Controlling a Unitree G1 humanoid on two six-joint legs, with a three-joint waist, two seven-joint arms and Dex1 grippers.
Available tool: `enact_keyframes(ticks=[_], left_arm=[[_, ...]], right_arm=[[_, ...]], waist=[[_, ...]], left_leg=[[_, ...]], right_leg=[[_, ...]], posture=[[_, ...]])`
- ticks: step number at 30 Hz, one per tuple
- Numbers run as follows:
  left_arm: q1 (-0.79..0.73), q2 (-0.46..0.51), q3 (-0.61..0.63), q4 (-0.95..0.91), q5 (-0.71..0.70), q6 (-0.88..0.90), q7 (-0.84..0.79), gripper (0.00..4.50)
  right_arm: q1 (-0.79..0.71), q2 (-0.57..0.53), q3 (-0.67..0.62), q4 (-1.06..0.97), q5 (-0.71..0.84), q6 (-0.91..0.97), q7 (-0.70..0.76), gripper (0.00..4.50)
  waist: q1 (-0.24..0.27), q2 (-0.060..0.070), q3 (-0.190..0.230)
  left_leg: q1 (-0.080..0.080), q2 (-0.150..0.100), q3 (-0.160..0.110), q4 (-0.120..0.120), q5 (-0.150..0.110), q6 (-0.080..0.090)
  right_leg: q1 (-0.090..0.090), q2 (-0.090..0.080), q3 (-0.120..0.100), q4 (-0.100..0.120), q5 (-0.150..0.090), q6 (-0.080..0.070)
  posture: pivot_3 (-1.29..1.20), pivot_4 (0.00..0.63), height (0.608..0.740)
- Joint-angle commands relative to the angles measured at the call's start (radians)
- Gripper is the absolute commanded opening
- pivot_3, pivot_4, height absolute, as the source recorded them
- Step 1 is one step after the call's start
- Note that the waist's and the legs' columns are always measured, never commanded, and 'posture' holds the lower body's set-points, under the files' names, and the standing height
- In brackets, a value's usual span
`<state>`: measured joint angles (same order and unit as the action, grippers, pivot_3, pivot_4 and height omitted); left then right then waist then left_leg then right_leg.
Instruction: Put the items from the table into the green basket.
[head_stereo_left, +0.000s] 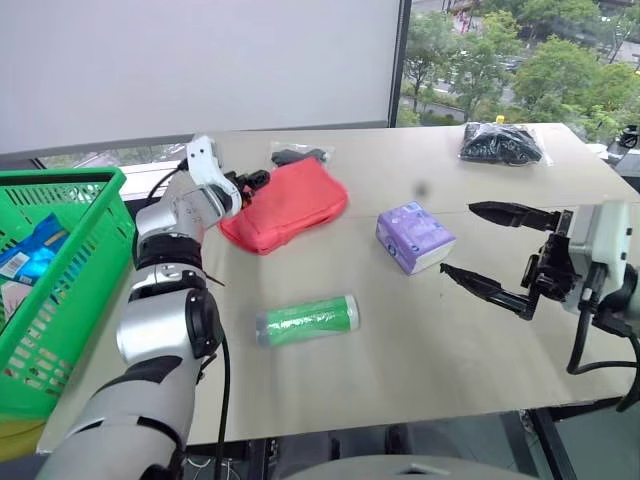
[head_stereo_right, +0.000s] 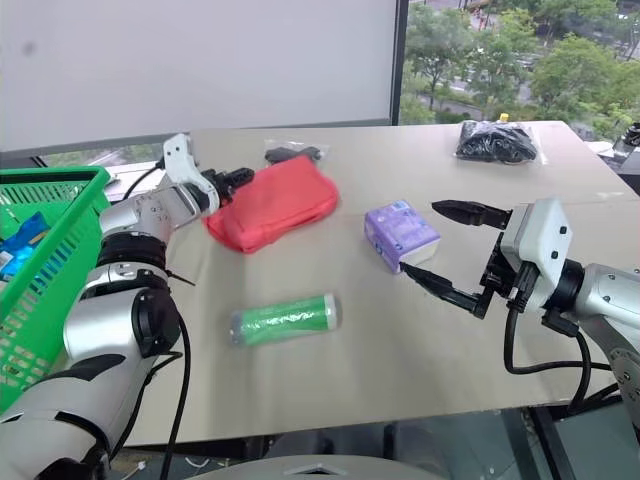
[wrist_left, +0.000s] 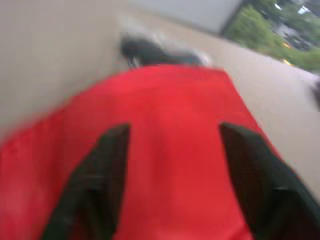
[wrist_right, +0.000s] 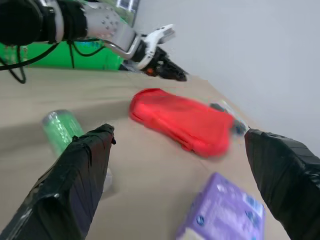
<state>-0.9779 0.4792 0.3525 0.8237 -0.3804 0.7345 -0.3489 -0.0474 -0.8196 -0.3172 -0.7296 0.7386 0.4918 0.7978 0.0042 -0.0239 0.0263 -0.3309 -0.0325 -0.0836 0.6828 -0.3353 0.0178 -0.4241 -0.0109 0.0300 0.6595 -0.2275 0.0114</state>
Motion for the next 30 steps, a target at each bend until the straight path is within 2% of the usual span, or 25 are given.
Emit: enact_keyframes(ticks=[1,3,6,8,10,14,18,20,25,26,27,30], left_arm=[[0.161,0.119,-0.094,-0.486,-0.164,0.274,-0.227,4.18],[0.256,0.206,-0.165,-0.709,-0.242,0.358,-0.364,4.18],[0.366,0.337,-0.243,-0.955,-0.299,0.370,-0.517,4.18],[0.468,0.481,-0.323,-1.094,-0.294,0.308,-0.691,4.18],[0.527,0.562,-0.372,-1.149,-0.268,0.241,-0.779,4.18],[0.546,0.590,-0.509,-1.169,-0.163,0.152,-0.808,4.18],[0.546,0.547,-0.635,-1.184,-0.078,0.133,-0.784,4.18],[0.552,0.540,-0.719,-1.166,0.039,0.067,-0.748,4.18],[0.575,0.517,-0.798,-1.162,0.116,0.029,-0.752,4.18],[0.580,0.517,-0.805,-1.154,0.134,0.015,-0.750,3.66],[0.590,0.520,-0.802,-1.154,0.138,0.002,-0.757,3.47],[0.624,0.509,-0.751,-1.149,0.126,-0.021,-0.750,2.21]], right_arm=[[0.019,-0.031,-0.055,-0.011,0.016,0.003,0.014,4.50],[0.042,-0.049,-0.075,-0.005,0.033,0.020,0.040,4.50],[0.078,-0.083,-0.098,0.006,0.060,0.039,0.084,4.50],[0.105,-0.111,-0.103,0.003,0.059,0.042,0.125,4.50],[0.124,-0.129,-0.107,0.000,0.065,0.041,0.157,4.50],[0.156,-0.183,-0.101,0.011,0.106,0.060,0.269,4.50],[0.150,-0.220,-0.081,0.046,0.111,0.069,0.334,4.50],[0.143,-0.221,-0.074,0.051,0.117,0.071,0.345,4.50],[0.141,-0.226,-0.062,0.058,0.130,0.080,0.381,4.50],[0.141,-0.229,-0.056,0.062,0.123,0.076,0.393,4.50],[0.139,-0.231,-0.050,0.066,0.117,0.070,0.403,4.50],[0.112,-0.222,-0.019,0.078,0.101,0.055,0.410,4.50]], waist=[[-0.002,0.000,0.000],[-0.017,0.001,0.000],[-0.011,0.001,0.000],[-0.006,0.004,0.001],[-0.005,0.009,0.002],[0.012,0.015,0.005],[0.009,0.014,0.006],[0.006,0.012,0.007],[0.007,0.012,0.007],[0.008,0.012,0.007],[0.008,0.012,0.007],[0.007,0.012,0.007]], left_leg=[[0.001,0.000,0.000,0.000,0.000,0.000],[0.001,0.000,0.001,-0.001,0.000,0.000],[0.000,0.001,0.003,-0.002,0.000,-0.001],[0.001,0.001,0.004,-0.001,0.000,-0.001],[0.004,0.001,0.005,-0.003,0.000,-0.001],[0.008,0.001,0.006,-0.003,-0.002,0.004],[0.014,0.002,0.007,-0.003,-0.003,0.005],[0.015,0.002,0.009,-0.003,-0.003,0.006],[0.016,0.004,0.011,-0.003,-0.004,0.007],[0.016,0.004,0.011,-0.003,-0.004,0.007],[0.016,0.004,0.012,-0.003,-0.004,0.007],[0.017,0.004,0.012,-0.003,-0.004,0.007]], right_leg=[[0.000,0.000,0.000,0.001,0.000,0.000],[-0.001,0.000,0.002,0.003,0.000,0.000],[-0.003,0.000,0.004,0.002,0.000,0.000],[-0.002,0.000,0.004,0.001,0.000,0.000],[0.000,0.001,0.005,0.001,-0.001,-0.001],[0.007,0.004,0.005,-0.001,-0.001,0.000],[0.014,0.010,0.007,-0.003,-0.002,0.001],[0.015,0.010,0.010,-0.003,-0.002,0.001],[0.014,0.009,0.013,-0.003,-0.002,0.001],[0.013,0.009,0.012,-0.003,-0.002,0.001],[0.013,0.009,0.013,-0.003,-0.002,0.001],[0.014,0.009,0.013,-0.003,-0.002,0.001]], posture=[[-0.01,0.000,0.740],[0.01,0.000,0.740],[0.02,0.000,0.740],[0.02,0.000,0.740],[0.01,0.000,0.740],[0.00,0.000,0.740],[-0.01,0.000,0.740],[-0.01,0.000,0.740],[0.00,0.000,0.740],[0.00,0.000,0.740],[0.00,0.000,0.740],[0.02,0.000,0.740]])
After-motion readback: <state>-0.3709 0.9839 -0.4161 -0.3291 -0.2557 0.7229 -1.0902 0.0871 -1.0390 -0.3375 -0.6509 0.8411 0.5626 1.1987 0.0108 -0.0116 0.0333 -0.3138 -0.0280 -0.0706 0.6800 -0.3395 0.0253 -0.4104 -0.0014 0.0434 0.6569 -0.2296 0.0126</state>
